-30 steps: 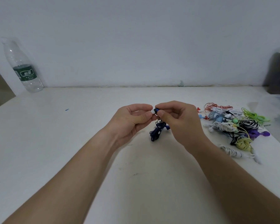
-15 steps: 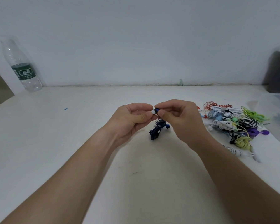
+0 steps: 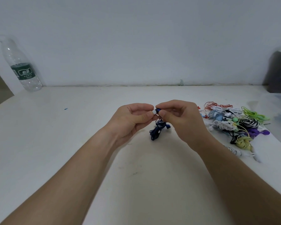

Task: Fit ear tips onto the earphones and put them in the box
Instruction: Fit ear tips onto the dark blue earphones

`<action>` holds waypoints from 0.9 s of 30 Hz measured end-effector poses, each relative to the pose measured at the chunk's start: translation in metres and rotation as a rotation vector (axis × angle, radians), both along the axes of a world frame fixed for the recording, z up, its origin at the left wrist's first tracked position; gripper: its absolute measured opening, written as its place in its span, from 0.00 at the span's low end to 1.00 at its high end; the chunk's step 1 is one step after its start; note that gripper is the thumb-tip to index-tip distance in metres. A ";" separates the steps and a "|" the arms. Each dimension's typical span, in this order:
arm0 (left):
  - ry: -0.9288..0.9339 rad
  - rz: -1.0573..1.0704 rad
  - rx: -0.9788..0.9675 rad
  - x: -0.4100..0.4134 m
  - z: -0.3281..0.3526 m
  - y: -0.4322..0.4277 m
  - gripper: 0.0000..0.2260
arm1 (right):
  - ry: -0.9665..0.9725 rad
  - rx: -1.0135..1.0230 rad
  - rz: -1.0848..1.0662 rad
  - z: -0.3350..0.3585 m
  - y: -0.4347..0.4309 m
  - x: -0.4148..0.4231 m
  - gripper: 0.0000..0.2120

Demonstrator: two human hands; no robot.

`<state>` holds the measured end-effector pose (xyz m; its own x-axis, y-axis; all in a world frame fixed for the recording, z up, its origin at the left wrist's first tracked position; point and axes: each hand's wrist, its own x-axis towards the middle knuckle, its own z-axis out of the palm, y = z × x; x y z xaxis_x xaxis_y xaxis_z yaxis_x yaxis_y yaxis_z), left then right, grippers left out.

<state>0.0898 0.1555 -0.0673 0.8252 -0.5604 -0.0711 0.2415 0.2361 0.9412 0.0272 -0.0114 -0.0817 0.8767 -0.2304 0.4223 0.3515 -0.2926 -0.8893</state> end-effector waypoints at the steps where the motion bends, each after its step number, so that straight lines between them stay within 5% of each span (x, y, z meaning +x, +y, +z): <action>1: -0.001 -0.001 0.002 0.000 0.000 0.000 0.07 | 0.000 -0.002 0.001 0.000 0.000 0.000 0.15; 27: -0.076 0.002 0.023 0.000 -0.004 -0.001 0.06 | 0.021 0.096 0.042 -0.001 -0.003 0.000 0.13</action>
